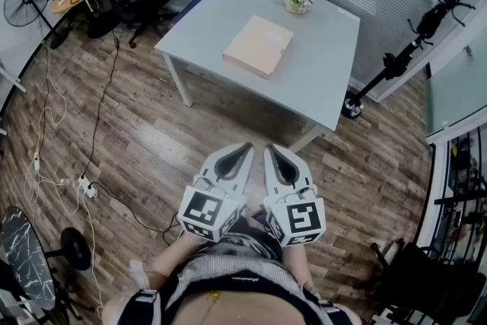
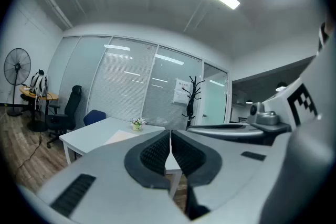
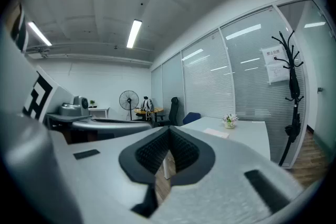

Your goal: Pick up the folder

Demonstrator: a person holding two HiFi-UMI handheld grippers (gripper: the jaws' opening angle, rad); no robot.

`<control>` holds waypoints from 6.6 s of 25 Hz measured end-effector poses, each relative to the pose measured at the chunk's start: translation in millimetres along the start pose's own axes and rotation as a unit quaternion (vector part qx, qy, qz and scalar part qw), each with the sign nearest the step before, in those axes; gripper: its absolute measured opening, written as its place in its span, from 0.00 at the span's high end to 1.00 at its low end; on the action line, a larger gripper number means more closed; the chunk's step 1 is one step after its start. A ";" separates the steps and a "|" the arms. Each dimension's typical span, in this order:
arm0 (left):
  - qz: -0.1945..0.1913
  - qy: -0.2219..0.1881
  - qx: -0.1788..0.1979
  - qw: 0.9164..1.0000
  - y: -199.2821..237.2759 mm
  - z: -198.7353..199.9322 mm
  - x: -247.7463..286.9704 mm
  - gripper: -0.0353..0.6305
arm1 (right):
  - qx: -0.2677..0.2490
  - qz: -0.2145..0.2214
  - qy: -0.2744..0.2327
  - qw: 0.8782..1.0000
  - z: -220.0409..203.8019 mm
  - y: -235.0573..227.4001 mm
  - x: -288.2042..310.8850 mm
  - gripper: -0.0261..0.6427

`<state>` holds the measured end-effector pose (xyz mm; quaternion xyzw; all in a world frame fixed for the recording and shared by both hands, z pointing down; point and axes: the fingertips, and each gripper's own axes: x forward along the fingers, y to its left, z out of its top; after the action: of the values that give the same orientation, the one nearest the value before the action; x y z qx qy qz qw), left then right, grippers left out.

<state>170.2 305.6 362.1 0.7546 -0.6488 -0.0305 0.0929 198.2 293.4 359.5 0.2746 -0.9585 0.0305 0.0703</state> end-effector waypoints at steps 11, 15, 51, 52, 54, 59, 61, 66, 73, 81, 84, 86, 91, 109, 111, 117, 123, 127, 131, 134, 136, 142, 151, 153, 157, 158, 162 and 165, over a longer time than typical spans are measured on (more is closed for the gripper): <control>0.018 -0.022 -0.025 0.999 -3.1 -1.1 -1.8 0.74 | 0.028 0.010 -0.018 0.999 -1.7 -11.6 -16.9 0.79; 0.027 -0.023 -0.035 0.999 -4.5 -6.5 -4.0 0.74 | 0.031 0.017 -0.018 0.999 -6.2 -16.1 -21.5 0.78; -0.046 -0.017 -0.039 0.998 139.2 30.9 160.7 0.74 | 0.045 -0.058 -0.019 0.997 17.3 -111.9 173.9 0.76; -0.047 -0.015 -0.039 0.998 146.1 31.4 164.2 0.74 | 0.046 -0.058 -0.018 0.997 18.2 -112.5 182.1 0.76; -0.048 -0.013 -0.039 0.998 159.3 31.3 170.0 0.74 | 0.047 -0.059 -0.020 0.997 20.5 -112.8 196.9 0.75; -0.048 -0.007 -0.040 0.998 190.6 31.3 179.5 0.74 | 0.052 -0.062 -0.027 0.996 24.6 -109.7 229.3 0.75; -0.047 -0.005 -0.039 0.998 200.4 31.5 181.8 0.74 | 0.054 -0.064 -0.024 0.996 22.4 -108.7 238.8 0.75; -0.048 0.000 -0.044 0.998 217.0 31.8 186.5 0.74 | 0.059 -0.072 -0.013 0.996 17.6 -109.1 253.6 0.75; -0.041 0.007 -0.055 0.998 236.1 27.0 202.2 0.74 | 0.059 -0.065 0.005 0.996 12.4 -118.9 280.0 0.74; -0.020 0.006 -0.069 0.997 277.7 29.1 241.5 0.74 | 0.054 -0.046 0.009 0.997 16.9 -141.5 335.0 0.74; -0.015 0.008 -0.070 0.997 297.8 33.1 263.4 0.74 | 0.054 -0.037 0.010 0.998 22.5 -151.5 362.6 0.74; -0.014 0.010 -0.071 0.997 308.3 36.5 282.5 0.74 | 0.054 -0.032 0.013 0.998 26.6 -162.0 379.7 0.74; -0.024 0.023 -0.065 0.997 323.0 42.2 335.1 0.74 | 0.056 -0.029 0.014 0.998 32.7 -193.6 414.4 0.74; -0.073 0.082 -0.083 0.991 325.2 25.5 458.5 0.74 | 0.093 -0.086 0.043 0.991 5.4 -308.5 450.2 0.73; -0.078 0.086 -0.080 0.990 323.4 26.2 466.7 0.74 | 0.099 -0.099 0.043 0.989 3.7 -317.2 446.8 0.73; -0.105 0.093 -0.074 0.987 317.0 26.4 488.3 0.74 | 0.113 -0.136 0.044 0.983 -3.9 -336.2 440.5 0.73; -0.130 0.105 -0.073 0.983 327.6 25.7 501.8 0.74 | 0.123 -0.175 0.056 0.975 -12.0 -346.1 449.4 0.73; -0.144 0.117 -0.074 0.980 341.5 21.5 510.8 0.74 | 0.126 -0.195 0.062 0.971 -14.1 -348.8 463.1 0.73; -0.151 0.131 -0.073 0.977 356.7 12.6 518.8 0.74 | 0.126 -0.213 0.074 0.966 -20.8 -352.4 474.8 0.72; -0.147 0.149 -0.075 0.975 372.3 -0.5 524.1 0.74 | 0.128 -0.224 0.083 0.963 -32.8 -355.9 482.7 0.72; -0.139 0.164 -0.078 0.973 383.9 -12.9 526.9 0.74 | 0.132 -0.231 0.088 0.960 -45.6 -358.5 486.1 0.72; -0.110 0.219 -0.076 0.966 416.9 -64.8 535.4 0.73 | 0.166 -0.261 0.125 0.943 -107.6 -378.3 487.4 0.70; -0.060 0.330 -0.096 0.937 465.4 -166.2 532.2 0.69 | 0.246 -0.282 0.208 0.904 -217.7 -397.5 482.3 0.64; -0.053 0.352 -0.107 0.928 472.7 -184.9 530.2 0.67 | 0.279 -0.275 0.216 0.895 -238.6 -397.3 483.2 0.61; -0.070 0.380 -0.145 0.911 473.6 -220.4 526.8 0.60 | 0.347 -0.262 0.222 0.872 -273.4 -394.6 484.0 0.56; -0.074 0.383 -0.160 0.907 473.2 -225.9 526.5 0.60 | 0.356 -0.258 0.225 0.869 -279.6 -393.5 484.6 0.55; -0.088 0.391 -0.206 0.892 471.7 -241.8 526.4 0.59 | 0.391 -0.247 0.211 0.861 -292.9 -392.8 487.1 0.52; -0.095 0.384 -0.224 0.891 471.6 -245.5 527.7 0.59 | 0.406 -0.236 0.205 0.859 -297.9 -393.4 488.0 0.51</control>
<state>-165.5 -255.9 727.0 0.7245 -0.4641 0.1087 0.4978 32.5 -265.7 735.7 0.4840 -0.7315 0.4554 0.1523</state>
